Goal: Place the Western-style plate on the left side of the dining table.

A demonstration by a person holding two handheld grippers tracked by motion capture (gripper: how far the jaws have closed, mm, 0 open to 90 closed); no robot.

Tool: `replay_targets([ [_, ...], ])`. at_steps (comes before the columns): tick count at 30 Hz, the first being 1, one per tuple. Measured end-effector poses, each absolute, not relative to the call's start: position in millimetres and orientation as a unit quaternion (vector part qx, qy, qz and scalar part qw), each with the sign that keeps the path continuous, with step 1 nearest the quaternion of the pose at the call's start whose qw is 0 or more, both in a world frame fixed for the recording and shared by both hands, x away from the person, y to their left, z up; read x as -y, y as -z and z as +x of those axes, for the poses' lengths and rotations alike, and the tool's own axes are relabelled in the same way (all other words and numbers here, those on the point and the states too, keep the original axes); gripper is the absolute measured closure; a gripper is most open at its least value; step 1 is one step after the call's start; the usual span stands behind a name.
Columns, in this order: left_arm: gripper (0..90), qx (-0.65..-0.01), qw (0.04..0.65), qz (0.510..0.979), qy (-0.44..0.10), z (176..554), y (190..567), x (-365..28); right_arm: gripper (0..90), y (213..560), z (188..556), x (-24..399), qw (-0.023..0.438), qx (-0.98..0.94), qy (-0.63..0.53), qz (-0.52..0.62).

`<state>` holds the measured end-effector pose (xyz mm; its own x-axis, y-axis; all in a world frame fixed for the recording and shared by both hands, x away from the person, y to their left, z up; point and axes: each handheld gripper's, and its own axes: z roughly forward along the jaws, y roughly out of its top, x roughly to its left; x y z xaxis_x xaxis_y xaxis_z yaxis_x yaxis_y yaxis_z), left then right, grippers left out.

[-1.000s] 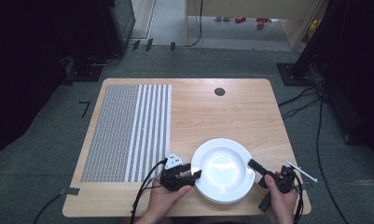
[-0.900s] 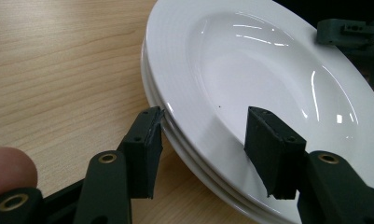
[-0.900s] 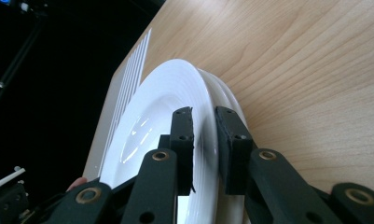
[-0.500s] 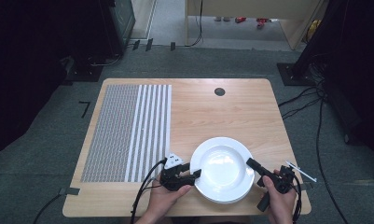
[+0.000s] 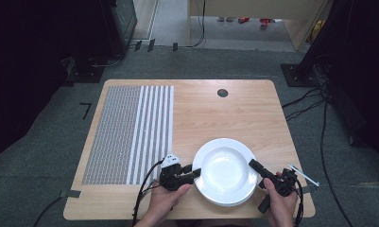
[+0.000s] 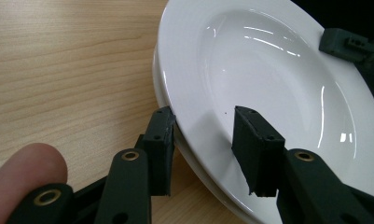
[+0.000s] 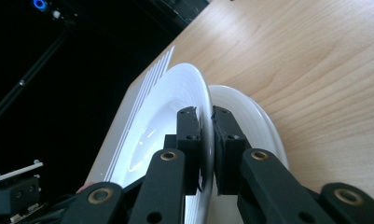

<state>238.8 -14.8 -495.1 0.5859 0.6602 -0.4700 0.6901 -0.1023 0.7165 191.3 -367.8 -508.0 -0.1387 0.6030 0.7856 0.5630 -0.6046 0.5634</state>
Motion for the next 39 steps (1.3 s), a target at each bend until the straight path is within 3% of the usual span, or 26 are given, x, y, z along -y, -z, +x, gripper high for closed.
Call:
replay_targets([
  [18, 67.1, -0.466, 0.521, 0.714, 0.041, 244.8, 495.1, 7.5, 84.3, 509.7, 189.6, 361.5, 0.017, -0.433, -0.631, 0.644],
  [39, 69.5, -0.459, 0.529, 0.713, 0.039, 251.9, 476.4, -8.9, 83.5, 496.3, 197.1, 349.1, 0.017, -0.442, -0.638, 0.630],
])
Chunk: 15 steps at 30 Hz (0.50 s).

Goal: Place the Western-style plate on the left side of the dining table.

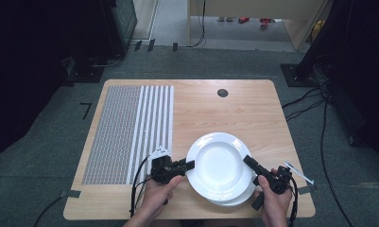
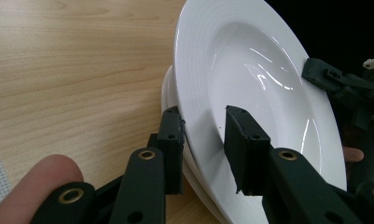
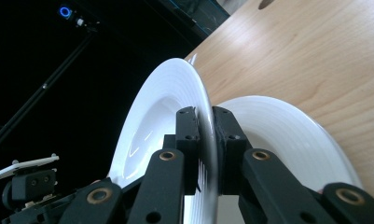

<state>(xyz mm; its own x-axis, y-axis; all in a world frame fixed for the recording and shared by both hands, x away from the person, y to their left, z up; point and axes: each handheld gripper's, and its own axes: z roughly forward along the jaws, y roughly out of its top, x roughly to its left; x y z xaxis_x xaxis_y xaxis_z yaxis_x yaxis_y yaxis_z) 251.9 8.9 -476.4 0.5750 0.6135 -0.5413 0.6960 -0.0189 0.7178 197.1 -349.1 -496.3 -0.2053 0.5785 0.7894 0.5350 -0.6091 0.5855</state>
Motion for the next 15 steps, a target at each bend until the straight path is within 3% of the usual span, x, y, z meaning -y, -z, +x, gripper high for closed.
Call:
replay_targets([
  [15, 69.8, -0.471, 0.538, 0.699, 0.021, 262.8, 456.7, -36.4, 83.7, 472.8, 218.6, 321.5, 0.013, -0.458, -0.643, 0.614],
])
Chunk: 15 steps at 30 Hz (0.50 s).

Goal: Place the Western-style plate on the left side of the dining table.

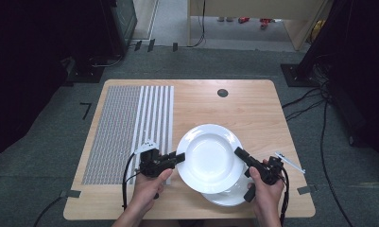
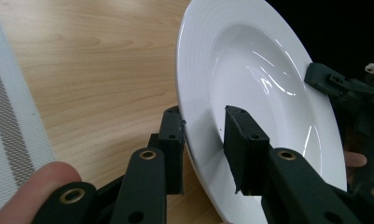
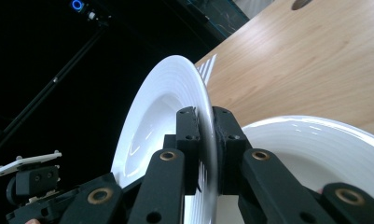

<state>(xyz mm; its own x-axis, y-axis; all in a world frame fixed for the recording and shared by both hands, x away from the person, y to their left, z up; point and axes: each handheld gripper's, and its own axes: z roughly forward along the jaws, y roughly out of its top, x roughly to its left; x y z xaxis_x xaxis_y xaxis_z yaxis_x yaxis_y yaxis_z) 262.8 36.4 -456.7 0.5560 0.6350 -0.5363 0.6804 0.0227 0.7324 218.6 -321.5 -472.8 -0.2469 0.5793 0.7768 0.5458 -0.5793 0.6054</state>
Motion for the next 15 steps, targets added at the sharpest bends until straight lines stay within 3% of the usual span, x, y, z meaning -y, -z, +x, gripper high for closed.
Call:
replay_targets([
  [15, 69.8, -0.493, 0.540, 0.682, 0.005, 274.8, 445.1, -69.7, 83.9, 457.7, 243.5, 287.6, 0.004, -0.477, -0.640, 0.602],
])
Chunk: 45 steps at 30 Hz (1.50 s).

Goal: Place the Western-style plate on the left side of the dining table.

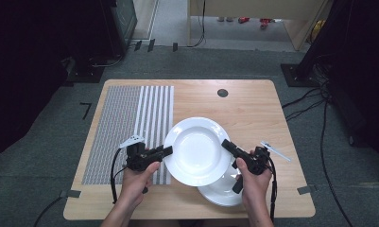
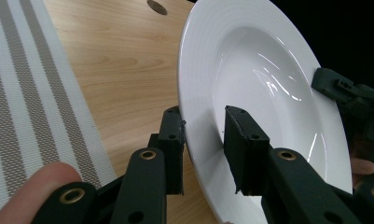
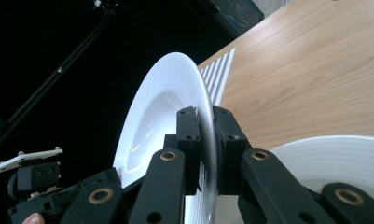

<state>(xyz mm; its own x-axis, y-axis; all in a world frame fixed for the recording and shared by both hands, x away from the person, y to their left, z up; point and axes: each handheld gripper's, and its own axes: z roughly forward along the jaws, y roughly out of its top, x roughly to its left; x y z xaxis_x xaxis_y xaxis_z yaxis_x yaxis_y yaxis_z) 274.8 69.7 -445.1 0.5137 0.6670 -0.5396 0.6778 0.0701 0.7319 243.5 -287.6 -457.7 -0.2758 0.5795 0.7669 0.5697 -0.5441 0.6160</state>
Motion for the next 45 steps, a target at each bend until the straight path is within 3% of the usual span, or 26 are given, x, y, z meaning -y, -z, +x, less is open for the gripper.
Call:
replay_targets([
  [45, 71.3, -0.566, 0.542, 0.619, -0.051, 299.7, 429.5, -174.9, 83.5, 441.5, 308.6, 179.7, -0.038, -0.528, -0.627, 0.572],
])
